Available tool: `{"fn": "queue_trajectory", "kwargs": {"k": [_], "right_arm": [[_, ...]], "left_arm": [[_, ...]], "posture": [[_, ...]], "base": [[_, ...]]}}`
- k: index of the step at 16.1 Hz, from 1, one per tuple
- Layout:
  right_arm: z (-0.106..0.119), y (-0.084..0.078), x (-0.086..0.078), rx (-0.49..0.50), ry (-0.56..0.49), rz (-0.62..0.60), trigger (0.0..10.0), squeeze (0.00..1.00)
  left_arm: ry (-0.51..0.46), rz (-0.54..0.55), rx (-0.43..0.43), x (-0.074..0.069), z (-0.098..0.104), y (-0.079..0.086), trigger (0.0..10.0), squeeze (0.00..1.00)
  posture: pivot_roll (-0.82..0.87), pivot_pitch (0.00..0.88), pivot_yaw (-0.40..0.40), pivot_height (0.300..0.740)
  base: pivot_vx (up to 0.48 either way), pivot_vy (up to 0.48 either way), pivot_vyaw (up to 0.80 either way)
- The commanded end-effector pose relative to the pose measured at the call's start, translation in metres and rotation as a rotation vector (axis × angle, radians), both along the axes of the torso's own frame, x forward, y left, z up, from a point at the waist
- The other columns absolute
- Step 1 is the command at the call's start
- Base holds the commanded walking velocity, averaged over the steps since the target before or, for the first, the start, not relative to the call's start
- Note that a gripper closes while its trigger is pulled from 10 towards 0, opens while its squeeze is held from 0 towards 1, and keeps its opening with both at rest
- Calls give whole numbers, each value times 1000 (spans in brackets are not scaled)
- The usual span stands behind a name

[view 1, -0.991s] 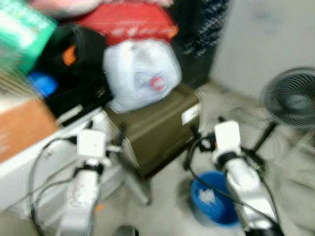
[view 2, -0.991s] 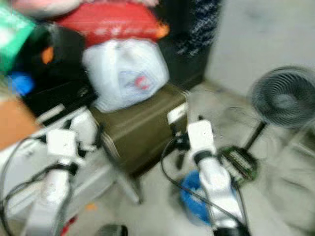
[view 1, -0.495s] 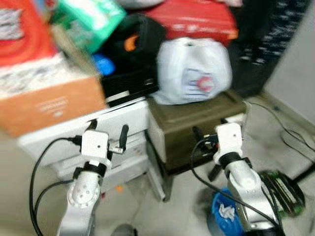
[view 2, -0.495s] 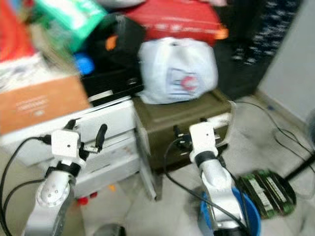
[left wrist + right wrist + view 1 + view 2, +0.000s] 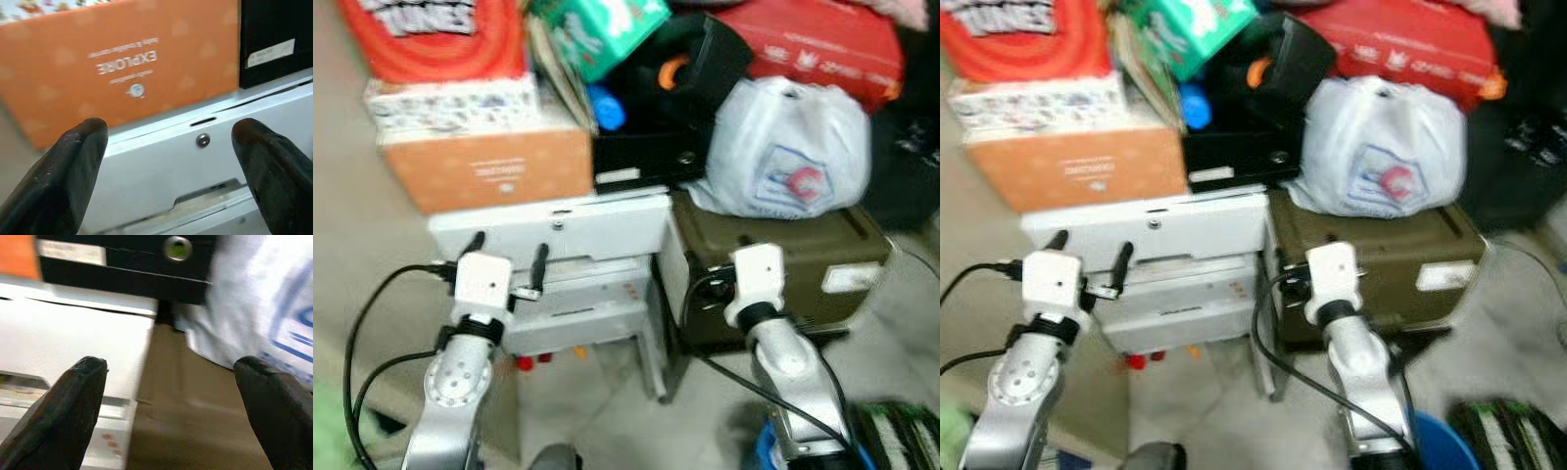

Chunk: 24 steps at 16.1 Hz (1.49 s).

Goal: Clean up the room

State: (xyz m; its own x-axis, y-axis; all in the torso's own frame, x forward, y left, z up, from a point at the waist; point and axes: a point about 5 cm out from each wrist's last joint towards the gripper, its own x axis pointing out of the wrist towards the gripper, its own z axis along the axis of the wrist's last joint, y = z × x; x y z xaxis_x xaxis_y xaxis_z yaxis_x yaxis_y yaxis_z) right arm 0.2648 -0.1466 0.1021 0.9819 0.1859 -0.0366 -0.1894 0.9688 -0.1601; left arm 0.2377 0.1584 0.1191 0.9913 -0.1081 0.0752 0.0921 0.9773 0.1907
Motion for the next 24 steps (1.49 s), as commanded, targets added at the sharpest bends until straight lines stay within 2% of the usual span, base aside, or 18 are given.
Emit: {"fn": "queue_trajectory", "kwargs": {"k": [1,5,15,18,24], "right_arm": [[1,-7,0,-8,4,-22,10000,0],[0,-8,0,24,14,-32,10000,0],[0,-9,3,25,17,-44,10000,0],[1,-8,4,-3,2,-41,10000,0],[2,-6,5,-6,-2,-30,10000,0]], "left_arm": [[0,-28,-7,-1,1,-6,10000,0],[2,-29,-9,-1,1,-6,10000,0],[0,-20,-29,2,1,-3,10000,0],[-1,5,-73,2,1,-2,10000,0],[4,-15,-72,3,1,-3,10000,0]], "posture": [[2,38,-25,740],[4,37,-28,740],[5,33,-31,740],[8,34,-30,740],[8,33,-28,740]], "base": [[0,0,0],[0,-60,0],[0,-369,0],[0,0,0],[0,0,800]]}}
